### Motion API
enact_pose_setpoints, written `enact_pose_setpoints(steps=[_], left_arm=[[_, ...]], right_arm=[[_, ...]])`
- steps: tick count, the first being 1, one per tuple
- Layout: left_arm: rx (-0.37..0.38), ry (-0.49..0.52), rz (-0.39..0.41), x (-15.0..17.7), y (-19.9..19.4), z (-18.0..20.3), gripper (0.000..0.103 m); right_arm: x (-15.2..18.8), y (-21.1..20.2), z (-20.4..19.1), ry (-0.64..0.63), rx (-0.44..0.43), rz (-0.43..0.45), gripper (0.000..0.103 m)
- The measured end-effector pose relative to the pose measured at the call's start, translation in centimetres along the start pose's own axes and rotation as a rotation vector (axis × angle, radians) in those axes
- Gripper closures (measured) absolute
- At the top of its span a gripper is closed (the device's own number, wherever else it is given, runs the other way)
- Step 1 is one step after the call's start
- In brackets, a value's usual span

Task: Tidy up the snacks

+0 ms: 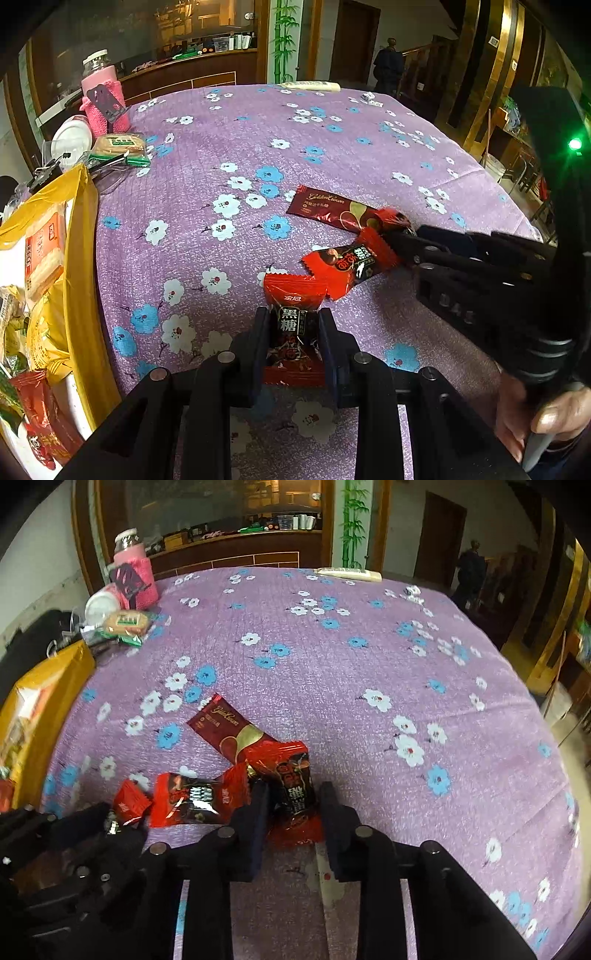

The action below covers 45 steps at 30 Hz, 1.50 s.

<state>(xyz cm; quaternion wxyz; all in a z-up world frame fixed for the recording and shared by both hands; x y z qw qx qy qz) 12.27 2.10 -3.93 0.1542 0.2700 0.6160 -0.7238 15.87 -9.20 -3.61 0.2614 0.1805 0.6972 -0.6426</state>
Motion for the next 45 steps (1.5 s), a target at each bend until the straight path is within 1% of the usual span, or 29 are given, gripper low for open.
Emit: enact_pose_setpoints(steps=[3,8,12,14,19,25,31,37,45], left_arm=[[0.003,-0.018,0.006,-0.1,-0.2,-0.3,0.076],[0.002,-0.03,0.038,-0.4,-0.9,-0.5,0.076],[-0.001,-0.045,0.059,-0.7,-1.5,-0.8,0.076],[-0.017,-0.053,0.079,-0.9,-1.8,-1.1,0.076],[-0.056,-0.066,0.117,-1.3,-2.5,-1.7,0.076],[-0.12,-0.061,0.157,-1.6,-3.1,-2.4,0.076],[-0.163,-0.058,0.195,-1.7,-3.8,-2.7,0.076],[-0.194,-0.052,0.228,-1.8,-4.5,-2.8,0.076],[-0.208,-0.058,0.254,-1.7,-5.3,-3.0,0.076]], right_arm=[[0.0,-1.0,-0.1,0.03,-0.041,0.012,0.079],[0.2,-2.7,-1.2,0.024,-0.08,0.052,0.079],[0.2,-3.3,-1.9,0.024,-0.119,0.057,0.079],[0.3,-3.6,-2.4,0.021,-0.145,0.063,0.079],[0.2,-5.0,-3.4,-0.005,-0.169,0.113,0.079],[0.3,-5.6,-3.9,-0.023,-0.173,0.134,0.079],[0.3,-6.1,-4.3,-0.037,-0.176,0.156,0.079],[0.3,-6.3,-4.8,-0.051,-0.182,0.167,0.079],[0.4,-6.5,-5.1,-0.06,-0.187,0.179,0.079]])
Point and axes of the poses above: each gripper's, at about its wrist camera, not at the fingertips, and y roughly the way its jaws point, z to its right, x to its underside, the point moved 7 cm from there along y, roughly the way its jaws point, and after that the axes turned 1 degree about x, right-handed, at the moved point
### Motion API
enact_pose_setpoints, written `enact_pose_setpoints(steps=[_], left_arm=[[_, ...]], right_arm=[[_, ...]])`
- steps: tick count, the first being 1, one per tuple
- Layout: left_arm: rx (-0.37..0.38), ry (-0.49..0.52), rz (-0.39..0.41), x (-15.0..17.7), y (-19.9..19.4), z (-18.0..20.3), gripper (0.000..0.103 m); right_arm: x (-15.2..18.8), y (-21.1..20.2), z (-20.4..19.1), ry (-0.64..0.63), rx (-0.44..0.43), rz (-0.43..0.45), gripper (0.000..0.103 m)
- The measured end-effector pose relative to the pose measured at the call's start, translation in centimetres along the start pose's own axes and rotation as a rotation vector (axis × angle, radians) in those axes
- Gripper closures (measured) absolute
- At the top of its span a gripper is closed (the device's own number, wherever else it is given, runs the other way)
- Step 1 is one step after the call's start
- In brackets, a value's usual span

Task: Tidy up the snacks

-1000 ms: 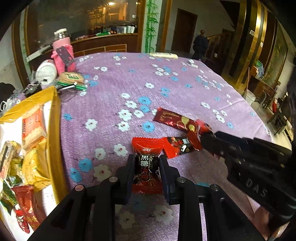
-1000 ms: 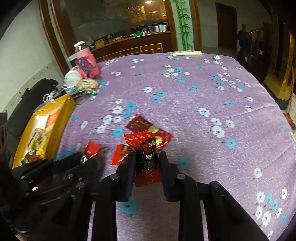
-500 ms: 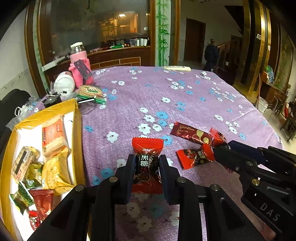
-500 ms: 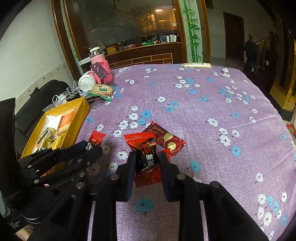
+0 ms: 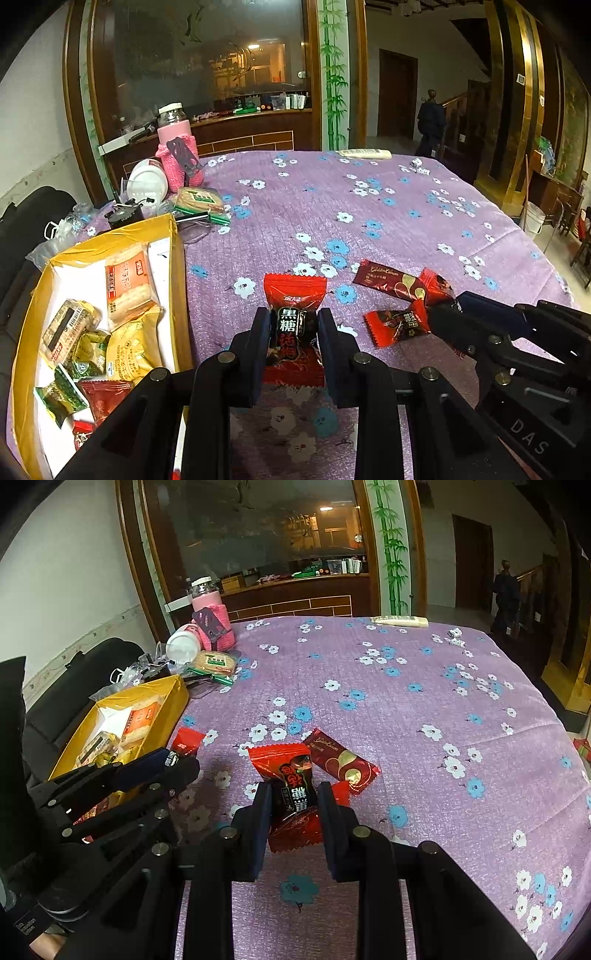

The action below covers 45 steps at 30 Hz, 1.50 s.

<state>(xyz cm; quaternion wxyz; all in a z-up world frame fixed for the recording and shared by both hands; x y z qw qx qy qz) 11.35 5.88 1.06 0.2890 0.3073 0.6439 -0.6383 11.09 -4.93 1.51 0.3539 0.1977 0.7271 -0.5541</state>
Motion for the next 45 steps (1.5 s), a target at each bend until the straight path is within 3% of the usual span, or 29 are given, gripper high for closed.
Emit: enact_pose_setpoints(steps=[29,32,38,42,45], left_arm=[[-0.041,-0.036,0.082,0.2,-2.8,-2.2,0.076],[0.012,-0.051,0.043,0.5,-2.2,-2.2,0.076],[0.253,-0.132,-0.11,0.7,-0.2,-2.7,0.076],[0.288,-0.17,-0.17,0.6,0.6,-2.8,0.076],[0.255,-0.145,-0.217,1.2,1.3,-2.1,0.072]], right_arm=[[-0.1,-0.8,-1.6,-0.036,-0.04,0.041,0.079],[-0.2,-0.8,-0.9,-0.008,-0.032,0.037,0.079],[-0.7,-0.5,1.1,0.063,-0.029,0.029,0.079],[-0.9,-0.6,1.9,0.097,-0.039,0.024,0.079],[-1.0,-1.0,2.1,0.111,-0.057,0.029,0.079]])
Point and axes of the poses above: each gripper's, at about its wrist camera, not at the fingertips, and y roughly the way its jaws point, z to its right, x to its underside, the point moved 7 cm from there along y, roughly the way its jaws point, and after that the axes turned 1 degree about x, right-handed, at the moved point
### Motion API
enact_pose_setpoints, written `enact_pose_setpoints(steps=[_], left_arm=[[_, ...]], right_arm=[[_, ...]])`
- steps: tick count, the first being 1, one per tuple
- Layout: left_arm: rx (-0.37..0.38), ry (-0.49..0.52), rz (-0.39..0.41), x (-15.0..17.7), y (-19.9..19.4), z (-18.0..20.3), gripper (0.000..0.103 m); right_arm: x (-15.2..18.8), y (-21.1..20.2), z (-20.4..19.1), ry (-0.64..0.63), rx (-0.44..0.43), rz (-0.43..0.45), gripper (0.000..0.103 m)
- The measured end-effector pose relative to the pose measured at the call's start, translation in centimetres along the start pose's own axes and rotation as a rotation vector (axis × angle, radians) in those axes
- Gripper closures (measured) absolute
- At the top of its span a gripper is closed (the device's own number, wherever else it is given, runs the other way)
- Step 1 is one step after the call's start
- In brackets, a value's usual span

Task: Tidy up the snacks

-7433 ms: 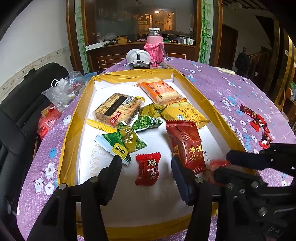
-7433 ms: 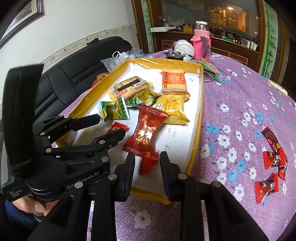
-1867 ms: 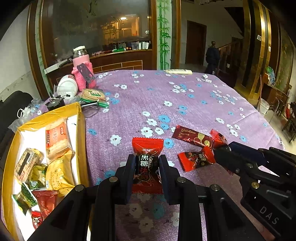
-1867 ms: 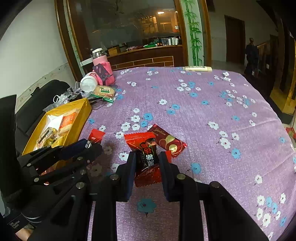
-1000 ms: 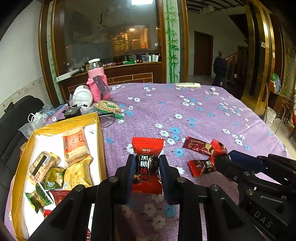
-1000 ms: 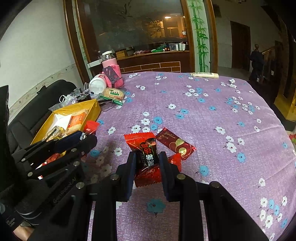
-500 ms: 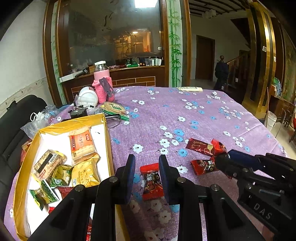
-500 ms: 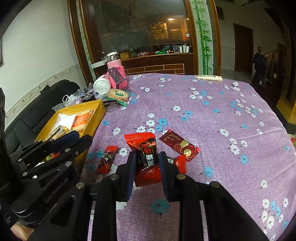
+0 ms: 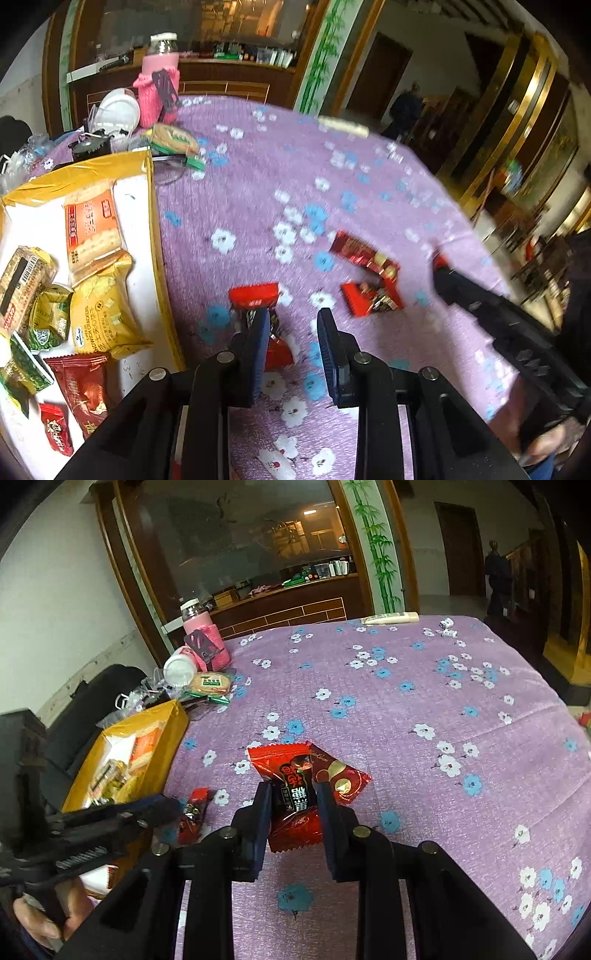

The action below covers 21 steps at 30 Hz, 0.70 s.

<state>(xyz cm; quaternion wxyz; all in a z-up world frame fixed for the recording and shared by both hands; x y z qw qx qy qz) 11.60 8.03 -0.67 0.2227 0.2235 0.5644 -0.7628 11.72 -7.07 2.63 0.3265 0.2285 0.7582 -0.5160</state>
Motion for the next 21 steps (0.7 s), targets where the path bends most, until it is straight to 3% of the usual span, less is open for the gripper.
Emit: enact_pose_setpoints(steps=[3,5,8,13,16,19,21], left_arm=[[-0.079,0.02,-0.037,0.7,1.0,0.2,0.05],[-0.142,0.041,-0.026,0.7,1.2,0.0,0.05],[-0.171,0.054,-0.04,0.8,2.2,0.0,0.05],[-0.247,0.091,-0.031,0.8,3.3,0.0,0.062],[-0.277,0.12,-0.006,1.2,2.9,-0.1,0.079],[-0.208,0.133,-0.008,1.5,2.5,0.9,0.081],[-0.256,0.188,-0.001,1.8,2.6,1.6,0.081]], right_arm=[[-0.1,-0.4,-0.1,0.002,-0.009,0.008,0.079],[-0.1,-0.5,-0.2,0.004,-0.014,0.01,0.079],[-0.2,-0.7,-0.4,0.005,-0.028,0.01,0.079],[-0.2,-0.8,-0.7,0.005,-0.038,0.014,0.079],[-0.3,-1.0,-0.7,0.005,-0.041,0.017,0.079],[-0.3,-1.0,-0.7,0.005,-0.04,0.018,0.079],[-0.3,-1.0,-0.7,0.007,-0.041,0.017,0.079]])
Point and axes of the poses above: each gripper's, at about its wrist camera, not at the fingertips, and y roughly the way its jaws point, z to its right, x to its underside, the point moved 7 cm from there along y, roughly the way its jaws point, and after that the axes turned 1 degree about x, right-handed, at the moved point
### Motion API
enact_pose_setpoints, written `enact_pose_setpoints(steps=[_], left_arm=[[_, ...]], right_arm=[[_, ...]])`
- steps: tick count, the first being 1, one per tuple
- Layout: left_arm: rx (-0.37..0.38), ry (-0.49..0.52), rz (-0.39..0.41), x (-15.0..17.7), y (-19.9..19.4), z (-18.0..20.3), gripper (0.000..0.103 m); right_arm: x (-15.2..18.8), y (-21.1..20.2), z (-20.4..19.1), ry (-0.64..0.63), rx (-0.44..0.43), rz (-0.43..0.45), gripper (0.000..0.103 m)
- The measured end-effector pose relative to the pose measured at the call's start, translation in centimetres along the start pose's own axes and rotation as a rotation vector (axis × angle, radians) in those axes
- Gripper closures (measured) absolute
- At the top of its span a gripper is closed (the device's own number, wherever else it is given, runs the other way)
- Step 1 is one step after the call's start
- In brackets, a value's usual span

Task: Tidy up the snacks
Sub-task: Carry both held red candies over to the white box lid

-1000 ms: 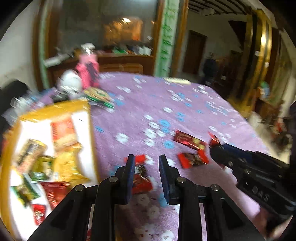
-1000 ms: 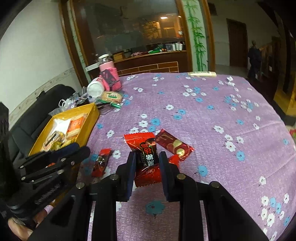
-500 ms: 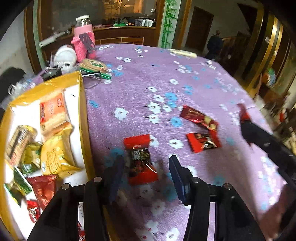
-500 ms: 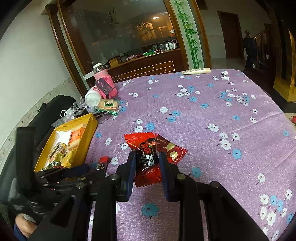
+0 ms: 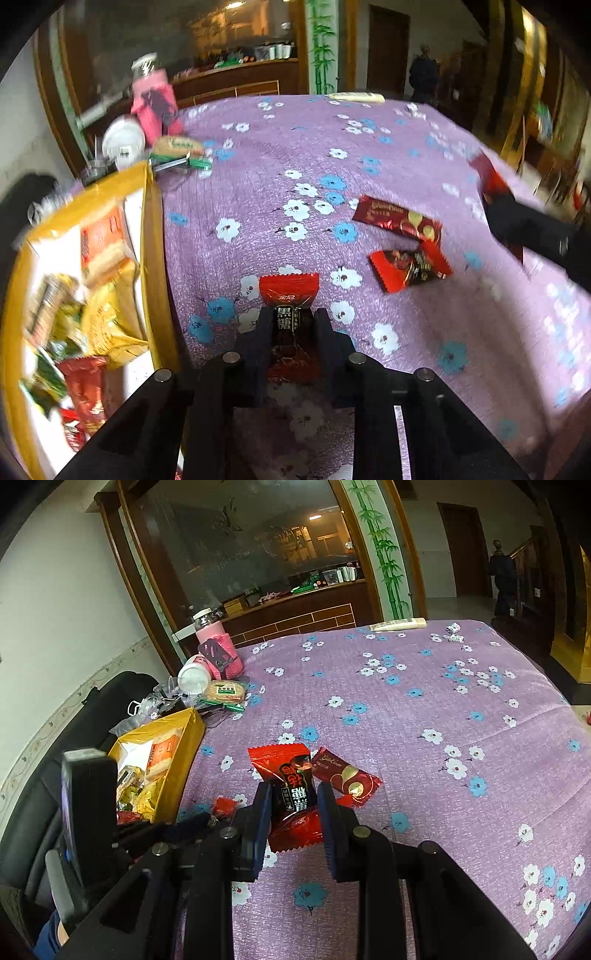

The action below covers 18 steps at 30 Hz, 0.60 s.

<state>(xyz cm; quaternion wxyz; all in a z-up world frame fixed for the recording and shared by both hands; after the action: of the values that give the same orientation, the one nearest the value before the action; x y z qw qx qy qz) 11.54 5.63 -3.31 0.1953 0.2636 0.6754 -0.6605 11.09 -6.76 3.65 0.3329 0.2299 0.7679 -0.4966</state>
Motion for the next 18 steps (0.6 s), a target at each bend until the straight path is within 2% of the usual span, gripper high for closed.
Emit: enact_pose_setpoints(steps=[3,4,5,6,9,12,15,18], left_arm=[[-0.018,0.027,-0.003,0.0,0.3,0.2,0.079],[-0.017,0.025,-0.017,0.1,0.6,0.1,0.075],[-0.016,0.02,-0.036,0.2,1.1,0.0,0.063],[-0.014,0.022,-0.027,0.2,1.1,0.1,0.063],[-0.008,0.024,-0.025,0.1,1.2,0.1,0.065],[0.006,0.009,-0.026,0.3,1.1,0.1,0.074],[0.015,0.015,-0.006,0.4,0.6,0.3,0.077],[0.055,0.008,0.028,0.1,-0.4,0.9,0.078]], right_arm=[[0.0,0.0,0.1,0.003,0.003,0.0,0.079],[0.0,0.0,0.0,0.002,0.001,0.0,0.079],[0.0,0.0,0.0,0.001,0.001,0.001,0.079],[0.1,0.1,0.0,0.0,0.004,0.001,0.079],[0.1,0.0,0.0,0.0,0.003,-0.001,0.079],[0.1,0.0,0.0,0.0,0.004,0.001,0.079],[0.1,0.0,0.0,0.0,0.006,0.002,0.079],[0.1,0.0,0.0,-0.001,0.007,0.001,0.079]])
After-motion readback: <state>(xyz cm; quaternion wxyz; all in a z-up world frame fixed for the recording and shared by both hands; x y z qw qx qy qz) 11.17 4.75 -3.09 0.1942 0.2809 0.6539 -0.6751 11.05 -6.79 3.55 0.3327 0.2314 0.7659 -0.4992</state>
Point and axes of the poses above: each gripper's, at about its wrist camera, not at the fingertips, and y roughly the way its jaws point, z to its right, x to its underside, the point moved 7 cm from there along y, roughly the way its jaws point, and after that the axes turned 1 degree about x, right-handed, at the moved point
